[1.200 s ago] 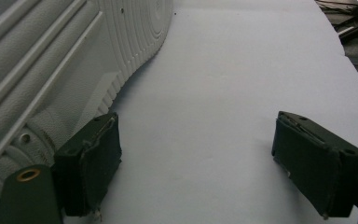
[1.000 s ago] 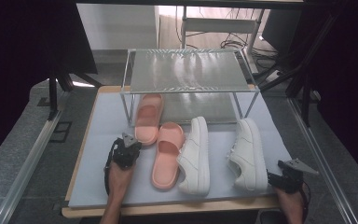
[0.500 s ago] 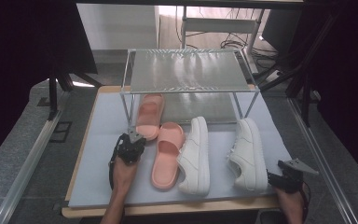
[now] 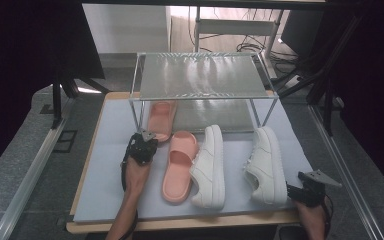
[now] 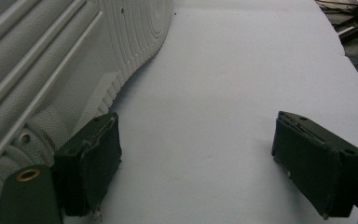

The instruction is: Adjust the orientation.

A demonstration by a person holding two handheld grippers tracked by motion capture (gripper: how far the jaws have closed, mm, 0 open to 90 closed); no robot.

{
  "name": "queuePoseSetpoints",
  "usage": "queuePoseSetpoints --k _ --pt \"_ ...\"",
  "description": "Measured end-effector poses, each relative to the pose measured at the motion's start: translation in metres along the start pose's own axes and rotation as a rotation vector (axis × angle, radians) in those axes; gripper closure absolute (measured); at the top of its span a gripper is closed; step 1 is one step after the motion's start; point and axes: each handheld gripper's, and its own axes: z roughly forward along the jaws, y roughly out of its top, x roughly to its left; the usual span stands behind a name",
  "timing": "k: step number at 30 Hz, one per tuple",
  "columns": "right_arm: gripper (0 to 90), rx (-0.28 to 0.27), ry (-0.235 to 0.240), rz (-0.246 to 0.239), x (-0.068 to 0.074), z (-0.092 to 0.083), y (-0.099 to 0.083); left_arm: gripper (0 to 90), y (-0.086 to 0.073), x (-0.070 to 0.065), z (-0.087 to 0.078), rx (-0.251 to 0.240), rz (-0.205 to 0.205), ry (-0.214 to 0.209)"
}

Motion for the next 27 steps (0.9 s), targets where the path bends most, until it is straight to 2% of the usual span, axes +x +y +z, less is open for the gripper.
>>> queuePoseSetpoints --k 19,21,25,27 --pt "15.8 0.0 0.0 0.0 0.0 0.0 0.0 89.6 0.019 0.009 0.035 0.014 -0.014 0.023" --pt "15.8 0.0 0.0 0.0 0.0 0.0 0.0 89.4 0.019 0.01 0.035 0.008 -0.028 0.016" --pt "15.9 0.0 0.0 -0.001 0.0 0.0 0.0 88.7 0.017 0.009 0.031 0.009 -0.025 0.012" --pt "15.9 0.0 0.001 -0.002 0.0 0.0 0.0 87.2 0.013 0.008 0.022 -0.007 -0.049 -0.007"
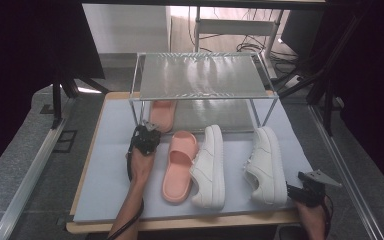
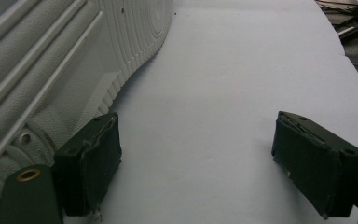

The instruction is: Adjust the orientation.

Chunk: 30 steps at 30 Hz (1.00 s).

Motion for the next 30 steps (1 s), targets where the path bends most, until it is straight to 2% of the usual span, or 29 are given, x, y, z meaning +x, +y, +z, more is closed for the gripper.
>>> queuePoseSetpoints --k 3,4,6,7,9,11,12,14,16,17,18,21,22,25,27,30 --pt "15.9 0.0 0.0 0.0 0.0 0.0 0.0 83.5 -0.002 0.0 -0.008 -0.015 -0.008 -0.016" --pt "15.9 0.0 0.0 0.0 0.0 0.0 0.0 82.5 -0.004 0.0 -0.017 -0.027 -0.018 -0.033" --pt "15.9 0.0 0.0 0.0 0.0 0.0 0.0 78.8 -0.005 -0.001 -0.025 -0.034 -0.018 -0.048" --pt "15.9 0.0 0.0 0.0 0.0 0.0 0.0 77.7 -0.005 -0.001 -0.025 -0.034 -0.018 -0.048" --pt "15.9 0.0 0.0 0.0 0.0 0.0 0.0 75.9 -0.01 -0.004 -0.04 -0.041 -0.02 -0.078" --pt "15.9 0.0 0.0 0.0 0.0 0.0 0.0 72.1 -0.011 -0.005 -0.043 -0.045 -0.022 -0.087" --pt "15.9 0.0 0.0 0.001 0.0 0.0 0.0 70.6 -0.016 -0.008 -0.054 -0.055 -0.026 -0.096" --pt "15.9 0.0 0.0 0.001 0.0 0.0 0.0 68.0 -0.019 -0.009 -0.059 -0.058 -0.032 -0.105" --pt "15.9 0.0 0.0 0.002 0.0 0.0 0.0 65.2 -0.026 -0.014 -0.071 -0.064 -0.042 -0.139" --pt "15.9 0.0 0.0 0.002 0.0 0.0 0.0 64.0 -0.026 -0.014 -0.071 -0.064 -0.042 -0.139" --pt "15.9 0.0 0.0 0.002 0.0 0.0 0.0 62.7 -0.031 -0.019 -0.079 -0.067 -0.038 -0.161" --pt "15.9 0.0 0.0 0.002 0.0 0.0 0.0 60.6 -0.036 -0.025 -0.088 -0.068 -0.028 -0.181" --pt "15.9 0.0 0.0 0.002 0.0 0.0 0.0 59.8 -0.036 -0.025 -0.088 -0.068 -0.028 -0.181" --pt "15.8 0.0 0.0 0.002 0.0 0.0 0.0 58.6 -0.038 -0.031 -0.094 -0.075 -0.035 -0.216" --pt "15.9 0.0 0.0 0.002 0.0 0.0 0.0 58.3 -0.037 -0.035 -0.093 -0.071 -0.024 -0.224" --pt "15.9 0.0 0.0 0.002 0.0 0.0 0.0 58.0 -0.034 -0.043 -0.083 -0.05 -0.002 -0.223"
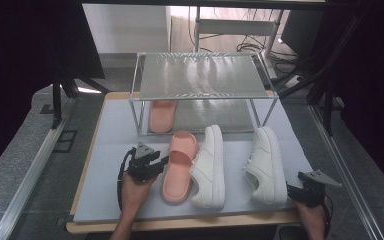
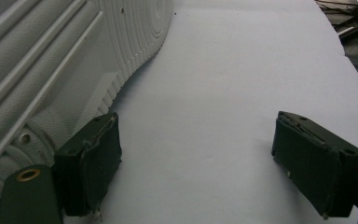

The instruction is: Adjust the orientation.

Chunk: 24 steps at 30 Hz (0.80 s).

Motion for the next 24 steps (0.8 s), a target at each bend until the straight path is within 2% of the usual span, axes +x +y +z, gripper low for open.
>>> queuePoseSetpoints --k 8,11,12,14,19,24 --pt "15.9 0.0 0.0 0.0 0.0 0.0 0.0 61.5 0.006 -0.002 0.022 0.029 0.015 0.031" --pt "15.8 0.0 0.0 0.0 0.0 0.0 0.0 65.1 0.007 -0.002 0.024 0.027 0.018 0.035" --pt "15.9 0.0 0.0 0.0 0.0 0.0 0.0 66.7 0.009 -0.003 0.024 0.029 0.033 0.06" --pt "15.8 0.0 0.0 0.0 0.0 0.0 0.0 69.1 0.01 -0.002 0.024 0.029 0.031 0.072" --pt "15.9 0.0 0.0 0.0 0.0 0.0 0.0 73.8 0.01 0.005 0.024 0.028 0.006 0.063" --pt "15.9 0.0 0.0 0.0 0.0 0.0 0.0 80.6 0.011 0.004 0.024 0.025 0.005 0.058"
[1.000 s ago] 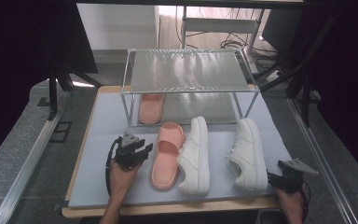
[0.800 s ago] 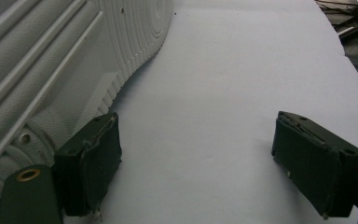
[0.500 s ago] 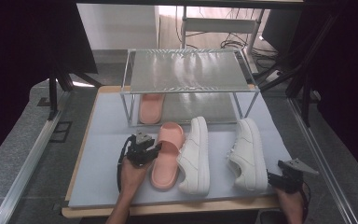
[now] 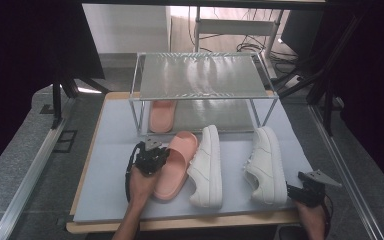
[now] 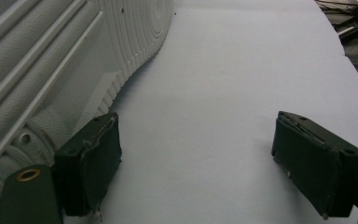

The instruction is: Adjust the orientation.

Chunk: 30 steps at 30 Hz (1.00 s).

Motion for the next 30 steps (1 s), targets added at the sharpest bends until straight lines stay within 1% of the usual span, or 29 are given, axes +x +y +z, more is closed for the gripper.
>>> queuePoseSetpoints --k 3,4,6,7,11,12,13,15,17,18,23,24,27,28,29,30 --pt "15.9 0.0 0.0 0.0 0.0 0.0 0.0 82.4 0.001 0.0 0.0 0.002 0.0 0.01" --pt "15.9 0.0 0.0 0.0 0.0 0.0 0.0 82.6 0.002 0.002 -0.001 -0.002 -0.004 0.019" --pt "15.9 0.0 0.0 0.0 0.0 0.0 0.0 82.7 0.003 0.002 -0.001 -0.006 -0.007 0.023" --pt "15.9 0.0 0.0 0.0 0.0 0.0 0.0 82.8 0.004 0.004 -0.002 -0.01 -0.003 0.036" --pt "15.9 0.0 0.0 0.0 0.0 0.0 0.0 83.4 0.007 0.005 -0.005 -0.023 -0.011 0.044" --pt "15.9 0.0 0.0 0.0 0.0 0.0 0.0 83.4 0.01 0.006 -0.007 -0.033 -0.015 0.048" --pt "15.9 0.0 0.0 0.0 0.0 0.0 0.0 83.4 0.01 0.006 -0.007 -0.033 -0.015 0.048" --pt "15.9 0.0 0.0 -0.001 0.0 0.0 0.0 83.4 0.017 0.007 -0.007 -0.046 -0.016 0.062" --pt "15.9 0.0 0.0 -0.001 0.0 0.0 0.0 83.3 0.018 0.007 -0.007 -0.049 -0.014 0.064" --pt "15.9 -0.001 0.0 -0.001 0.0 0.0 0.0 83.2 0.024 0.007 -0.005 -0.063 -0.016 0.076" --pt "15.9 0.0 0.0 -0.001 0.0 0.0 0.0 82.8 0.036 0.008 0.006 -0.08 -0.029 0.104" --pt "15.9 0.0 0.0 -0.002 0.0 0.0 0.0 82.7 0.036 0.008 0.006 -0.08 -0.029 0.104" --pt "15.9 0.0 0.0 -0.002 0.0 0.0 0.0 82.5 0.042 0.008 0.016 -0.086 -0.046 0.108" --pt "15.9 0.0 0.0 -0.002 0.0 0.0 0.0 82.4 0.045 0.008 0.023 -0.09 -0.055 0.116" --pt "15.9 0.0 0.0 -0.002 0.0 0.0 0.0 82.3 0.045 0.008 0.023 -0.09 -0.055 0.116" --pt "15.9 0.0 0.0 -0.002 0.0 0.0 0.0 82.3 0.046 0.008 0.027 -0.093 -0.062 0.118"
